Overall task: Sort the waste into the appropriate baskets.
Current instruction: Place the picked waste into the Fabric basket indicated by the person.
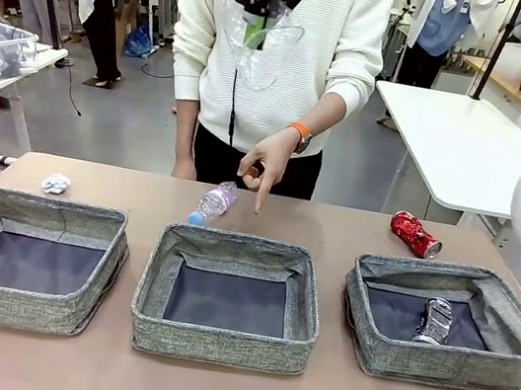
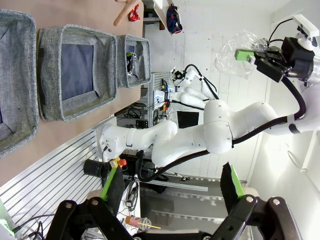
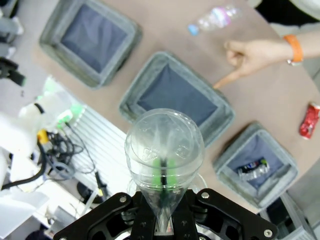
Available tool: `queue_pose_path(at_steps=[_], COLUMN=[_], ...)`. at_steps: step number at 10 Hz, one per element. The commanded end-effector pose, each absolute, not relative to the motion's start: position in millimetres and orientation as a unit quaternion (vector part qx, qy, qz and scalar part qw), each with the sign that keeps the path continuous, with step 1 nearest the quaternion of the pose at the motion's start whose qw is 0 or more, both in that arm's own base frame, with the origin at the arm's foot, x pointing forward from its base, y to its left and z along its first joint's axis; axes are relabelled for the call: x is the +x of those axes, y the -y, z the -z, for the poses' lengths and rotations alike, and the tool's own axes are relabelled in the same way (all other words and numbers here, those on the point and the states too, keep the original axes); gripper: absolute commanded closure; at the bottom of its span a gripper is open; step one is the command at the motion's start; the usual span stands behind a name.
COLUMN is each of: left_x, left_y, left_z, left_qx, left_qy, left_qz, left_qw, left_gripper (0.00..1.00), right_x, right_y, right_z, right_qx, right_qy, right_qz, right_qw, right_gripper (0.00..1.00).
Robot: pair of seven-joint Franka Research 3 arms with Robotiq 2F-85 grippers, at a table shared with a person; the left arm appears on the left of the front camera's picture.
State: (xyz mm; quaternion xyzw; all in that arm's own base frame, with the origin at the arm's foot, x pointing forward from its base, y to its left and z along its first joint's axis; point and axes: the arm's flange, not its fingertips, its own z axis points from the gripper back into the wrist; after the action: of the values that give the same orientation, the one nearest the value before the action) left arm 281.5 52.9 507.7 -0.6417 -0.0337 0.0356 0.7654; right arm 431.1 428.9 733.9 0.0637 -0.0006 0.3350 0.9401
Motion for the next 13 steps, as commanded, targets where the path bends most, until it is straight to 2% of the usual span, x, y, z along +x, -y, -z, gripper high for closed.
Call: queue_pose_path(at_steps=[1, 2, 3, 4, 6, 7, 11, 13], left_x=[281.0, 281.0, 281.0, 281.0, 281.0, 281.0, 281.0, 281.0], left_y=[-53.0, -53.0, -53.0, -53.0, -53.0, -53.0, -53.0, -53.0], left_z=[-509.3, -509.3, -509.3, -509.3, -509.3, -509.3, -509.3, -509.3], left_qx=[-0.648, -0.648, -0.648, -0.648, -0.648, -0.648, -0.648, -0.648], left_qy=[0.042, 0.042, 0.042, 0.042, 0.042, 0.042, 0.042, 0.042], left_qz=[-0.027, -0.027, -0.027, -0.027, -0.027, -0.027, -0.027, -0.027], left_qw=[0.760, 0.760, 0.760, 0.760, 0.760, 0.760, 0.760, 0.760], left_gripper=[0.00, 0.00, 0.00, 0.00, 0.00, 0.00, 0.00, 0.00], right_x=[347.4, 334.9, 321.9, 311.6, 280.4, 269.1, 256.8, 270.3], right_y=[-374.6, -370.6, -356.4, -344.5, -318.1, -314.1, -302.9, -293.1], right_z=[-624.5, -600.8, -580.9, -559.9, -529.0, -523.7, -506.1, -488.0], right_qx=[0.106, 0.103, 0.140, 0.212, 0.208, 0.215, 0.192, 0.180], right_qy=[0.028, 0.029, 0.042, -0.026, -0.244, -0.257, -0.152, -0.032], right_qz=[-0.351, -0.346, -0.346, -0.334, -0.302, -0.314, -0.309, -0.283], right_qw=[0.930, 0.932, 0.927, 0.918, 0.898, 0.888, 0.919, 0.942], right_gripper=[0.98, 0.98, 0.98, 0.98, 0.98, 0.98, 0.98, 0.98])
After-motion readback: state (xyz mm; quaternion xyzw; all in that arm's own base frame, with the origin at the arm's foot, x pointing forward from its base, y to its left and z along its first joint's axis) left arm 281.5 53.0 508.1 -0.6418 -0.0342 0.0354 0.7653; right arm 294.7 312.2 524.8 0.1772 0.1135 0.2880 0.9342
